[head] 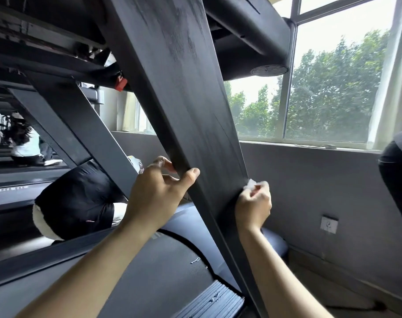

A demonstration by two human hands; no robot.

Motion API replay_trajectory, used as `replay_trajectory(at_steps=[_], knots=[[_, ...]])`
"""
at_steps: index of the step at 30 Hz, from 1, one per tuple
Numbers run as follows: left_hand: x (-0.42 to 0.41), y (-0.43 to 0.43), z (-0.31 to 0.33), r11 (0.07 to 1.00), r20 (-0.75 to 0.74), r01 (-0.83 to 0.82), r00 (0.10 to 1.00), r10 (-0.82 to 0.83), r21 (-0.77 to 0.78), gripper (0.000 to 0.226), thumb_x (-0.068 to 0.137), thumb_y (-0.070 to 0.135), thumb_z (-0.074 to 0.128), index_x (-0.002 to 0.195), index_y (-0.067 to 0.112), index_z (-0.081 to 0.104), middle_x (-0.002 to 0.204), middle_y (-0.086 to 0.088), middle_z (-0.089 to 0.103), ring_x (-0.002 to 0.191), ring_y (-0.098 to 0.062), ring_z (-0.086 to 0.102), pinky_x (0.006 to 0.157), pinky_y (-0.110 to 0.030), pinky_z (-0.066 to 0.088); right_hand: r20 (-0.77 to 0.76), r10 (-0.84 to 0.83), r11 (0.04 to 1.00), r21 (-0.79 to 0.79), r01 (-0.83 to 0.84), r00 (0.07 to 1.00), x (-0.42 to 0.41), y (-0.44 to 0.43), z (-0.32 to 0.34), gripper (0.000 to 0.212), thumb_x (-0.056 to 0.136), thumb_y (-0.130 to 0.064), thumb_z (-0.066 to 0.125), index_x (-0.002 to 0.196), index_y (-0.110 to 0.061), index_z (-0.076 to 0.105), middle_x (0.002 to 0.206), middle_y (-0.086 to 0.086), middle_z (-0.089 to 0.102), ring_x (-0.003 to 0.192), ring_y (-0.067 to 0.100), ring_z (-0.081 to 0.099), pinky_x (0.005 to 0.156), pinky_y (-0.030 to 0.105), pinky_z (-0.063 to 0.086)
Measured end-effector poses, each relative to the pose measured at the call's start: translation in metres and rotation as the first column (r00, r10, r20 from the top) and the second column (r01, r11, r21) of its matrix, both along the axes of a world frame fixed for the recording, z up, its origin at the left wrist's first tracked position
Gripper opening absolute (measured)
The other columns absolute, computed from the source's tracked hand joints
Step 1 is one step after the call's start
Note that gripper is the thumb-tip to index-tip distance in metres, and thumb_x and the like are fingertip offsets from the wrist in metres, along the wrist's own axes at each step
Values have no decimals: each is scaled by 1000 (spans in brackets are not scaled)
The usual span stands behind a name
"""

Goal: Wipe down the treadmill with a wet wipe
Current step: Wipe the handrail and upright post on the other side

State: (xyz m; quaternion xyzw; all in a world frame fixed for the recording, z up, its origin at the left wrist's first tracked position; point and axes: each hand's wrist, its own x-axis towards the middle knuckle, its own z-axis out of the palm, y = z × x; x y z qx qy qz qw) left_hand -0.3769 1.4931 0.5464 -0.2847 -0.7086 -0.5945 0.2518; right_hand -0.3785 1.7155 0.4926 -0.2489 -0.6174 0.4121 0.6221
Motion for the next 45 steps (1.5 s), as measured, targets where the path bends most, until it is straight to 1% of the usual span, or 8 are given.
replay_trajectory(at_steps=[5, 9, 15, 19, 27, 34, 38, 45], knots=[[-3, 0, 0, 999, 20, 32, 999, -31, -22, 55, 68, 72, 69, 87, 22, 61, 71, 7, 75, 74, -12, 75, 85, -46, 58, -240, 274, 907, 388, -167, 931, 19, -64, 117, 14, 87, -19, 50, 75, -12, 53, 81, 9, 58, 75, 23, 52, 69, 35, 40], [-5, 6, -13, 998, -37, -18, 999, 20, 63, 54, 69, 77, 67, 89, 28, 58, 70, 12, 73, 75, -11, 73, 83, -43, 58, -254, 256, 841, 534, -86, 933, 17, -55, 99, 13, 95, -8, 60, 82, -6, 59, 88, 8, 59, 76, 15, 52, 72, 19, 40], [-3, 34, -53, 991, -19, 4, 1000, -1, 131, 49, 75, 72, 74, 92, 29, 58, 79, 13, 70, 75, -1, 69, 79, -41, 58, -3, 263, 964, -28, -263, 965, -3, 43, -64, 10, 100, -19, 53, 92, -22, 58, 88, 3, 66, 81, 23, 60, 82, 46, 52], [-8, 41, -61, 987, -57, 12, 998, -3, 159, 46, 78, 66, 77, 87, 26, 57, 80, 17, 69, 73, -4, 69, 74, -34, 56, -47, 492, 840, -235, -488, 869, 22, 45, -54, 22, 99, 3, 52, 90, -15, 61, 72, 4, 59, 62, 16, 52, 55, 26, 46], [-11, 63, -101, 994, 37, 37, 998, -41, 102, 59, 73, 74, 75, 105, 27, 61, 93, 12, 71, 81, -3, 70, 77, -36, 59, -35, 587, 784, 276, -556, 809, 52, -13, 49, 32, 87, 7, 68, 91, -24, 73, 79, -5, 73, 71, 13, 68, 68, 28, 53], [-9, 100, -140, 983, 28, 42, 998, -48, 178, 53, 85, 65, 69, 118, 25, 61, 94, 16, 69, 86, -5, 69, 72, -19, 52, -54, 339, 872, 393, -292, 939, 10, 44, -12, 16, 95, -19, 64, 82, -26, 59, 77, -4, 65, 74, 26, 62, 69, 48, 53], [-9, 114, -150, 967, -47, 9, 999, 3, 254, 36, 93, 52, 66, 112, 22, 59, 88, 22, 64, 82, -6, 66, 70, -15, 48, -85, 185, 973, 158, -170, 979, -14, 94, -107, 17, 101, -13, 56, 87, -20, 50, 70, -9, 56, 67, 15, 53, 67, 39, 45], [-6, 126, -152, 958, -88, -39, 994, 67, 284, 10, 97, 43, 61, 99, 35, 56, 86, 23, 62, 80, -2, 62, 74, -22, 53, -31, 123, 925, -357, -126, 992, -18, 122, -174, 10, 98, -1, 52, 99, -1, 62, 88, 13, 68, 96, 41, 65, 79, 32, 40]])
